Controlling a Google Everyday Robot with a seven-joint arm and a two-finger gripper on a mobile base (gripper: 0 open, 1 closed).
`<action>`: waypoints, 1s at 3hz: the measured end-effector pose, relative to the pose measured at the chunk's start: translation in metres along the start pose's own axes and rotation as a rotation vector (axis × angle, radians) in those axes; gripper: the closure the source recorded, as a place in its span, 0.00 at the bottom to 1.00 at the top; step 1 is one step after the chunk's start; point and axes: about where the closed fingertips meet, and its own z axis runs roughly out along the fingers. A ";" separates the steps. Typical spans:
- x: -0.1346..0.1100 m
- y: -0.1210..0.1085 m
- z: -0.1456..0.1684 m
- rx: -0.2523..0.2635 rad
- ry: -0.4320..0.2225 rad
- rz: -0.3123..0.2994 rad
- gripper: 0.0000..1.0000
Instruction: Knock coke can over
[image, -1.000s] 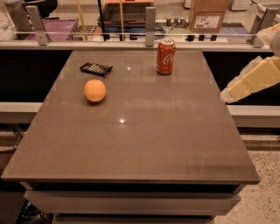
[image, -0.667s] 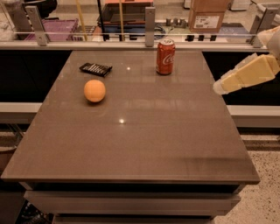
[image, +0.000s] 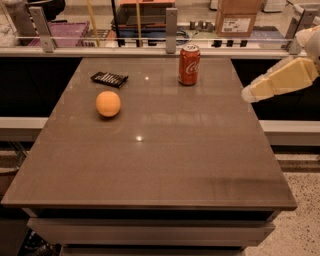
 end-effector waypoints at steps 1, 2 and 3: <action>-0.006 0.002 0.013 0.029 -0.035 0.041 0.00; -0.019 0.006 0.034 0.067 -0.114 0.124 0.00; -0.033 0.002 0.055 0.092 -0.163 0.173 0.00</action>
Offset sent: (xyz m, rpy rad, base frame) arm 0.0535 0.0422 -0.0109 0.2600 -0.1599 -0.1856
